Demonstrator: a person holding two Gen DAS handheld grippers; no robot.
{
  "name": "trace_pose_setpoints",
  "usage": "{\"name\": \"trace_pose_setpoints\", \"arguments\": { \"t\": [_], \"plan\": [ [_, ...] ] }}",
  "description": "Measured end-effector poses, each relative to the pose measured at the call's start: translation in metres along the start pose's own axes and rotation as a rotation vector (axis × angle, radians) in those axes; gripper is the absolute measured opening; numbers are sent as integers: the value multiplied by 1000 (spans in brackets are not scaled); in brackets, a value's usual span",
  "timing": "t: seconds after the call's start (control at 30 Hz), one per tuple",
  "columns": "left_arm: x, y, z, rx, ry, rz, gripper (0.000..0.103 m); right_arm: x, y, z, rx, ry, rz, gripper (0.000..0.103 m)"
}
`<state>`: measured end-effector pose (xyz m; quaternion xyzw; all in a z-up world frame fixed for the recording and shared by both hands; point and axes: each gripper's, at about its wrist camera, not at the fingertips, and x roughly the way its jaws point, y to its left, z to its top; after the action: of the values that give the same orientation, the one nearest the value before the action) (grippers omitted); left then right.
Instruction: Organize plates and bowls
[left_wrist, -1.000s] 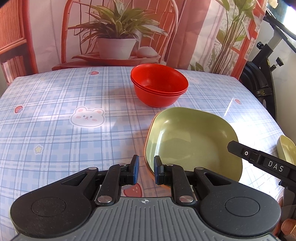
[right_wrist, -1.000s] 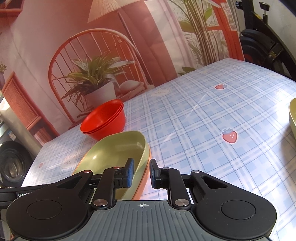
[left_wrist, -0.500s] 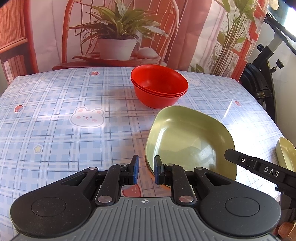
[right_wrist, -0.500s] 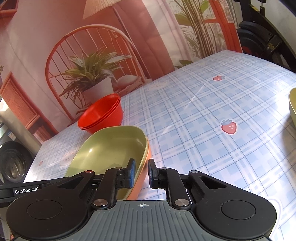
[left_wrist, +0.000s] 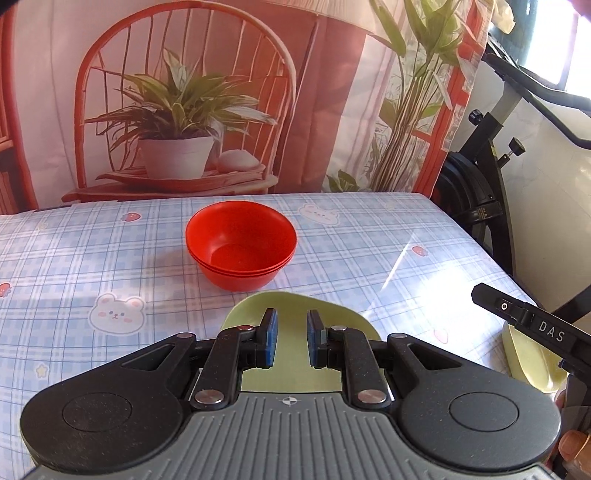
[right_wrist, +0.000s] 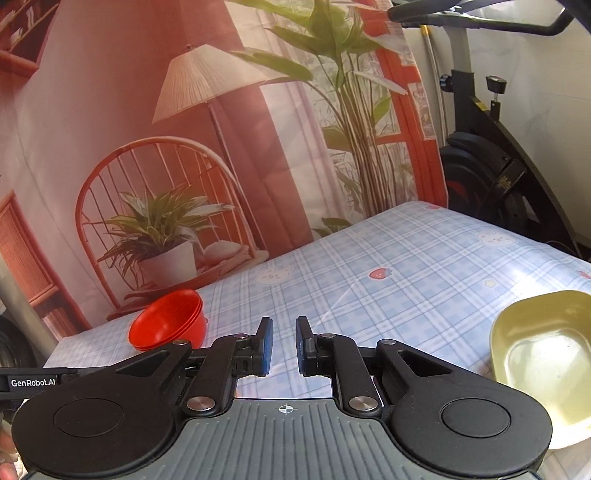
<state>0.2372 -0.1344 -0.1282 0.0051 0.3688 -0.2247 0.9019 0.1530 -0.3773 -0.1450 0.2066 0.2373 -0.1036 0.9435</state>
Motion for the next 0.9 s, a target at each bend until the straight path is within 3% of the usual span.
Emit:
{"name": "trace_pose_setpoints", "arguments": {
  "t": [0.27,0.57,0.77,0.9],
  "plan": [
    [29,-79,15,95,-6,-127,18,-19,-85,14,80,-65,-192,14],
    [78,-171,-16,208,95,-301,18,-45,-172,0,149,-73,-434,14],
    [99,-200,-45,203,153,-373,18,-50,-202,-15,196,-35,-457,14],
    [111,-208,-59,227,184,-372,19,-46,-209,-23,212,-3,-448,14]
  ]
}}
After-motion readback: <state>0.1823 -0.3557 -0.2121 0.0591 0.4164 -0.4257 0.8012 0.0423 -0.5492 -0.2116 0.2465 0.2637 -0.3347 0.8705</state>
